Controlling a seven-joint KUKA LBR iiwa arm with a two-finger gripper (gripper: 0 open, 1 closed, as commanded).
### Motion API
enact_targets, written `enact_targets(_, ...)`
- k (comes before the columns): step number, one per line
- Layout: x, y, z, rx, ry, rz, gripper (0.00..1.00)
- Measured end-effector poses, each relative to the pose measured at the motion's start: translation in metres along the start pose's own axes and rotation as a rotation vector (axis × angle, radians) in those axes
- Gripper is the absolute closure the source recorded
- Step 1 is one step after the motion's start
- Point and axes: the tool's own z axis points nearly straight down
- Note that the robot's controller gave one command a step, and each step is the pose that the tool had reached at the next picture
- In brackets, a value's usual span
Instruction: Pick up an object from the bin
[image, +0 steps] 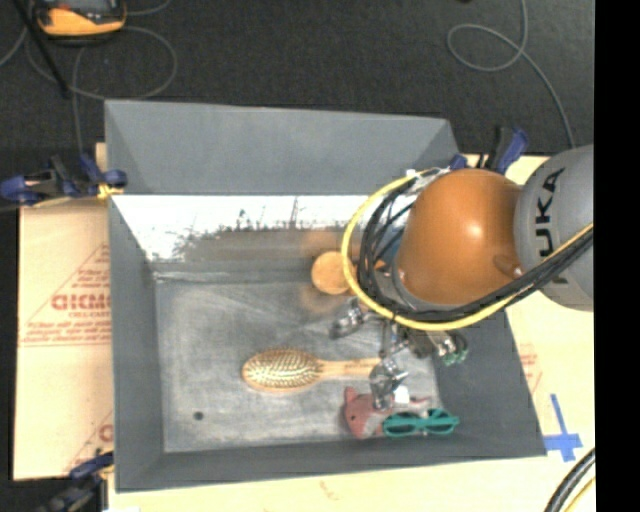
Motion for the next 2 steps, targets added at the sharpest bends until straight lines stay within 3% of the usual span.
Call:
enact_targets(1, -0.061, 0.003, 0.046, 0.0, 0.003, -0.016, 0.0)
enact_targets(2, -0.007, 0.005, 0.125, -0.001, -0.004, -0.162, 1.0)
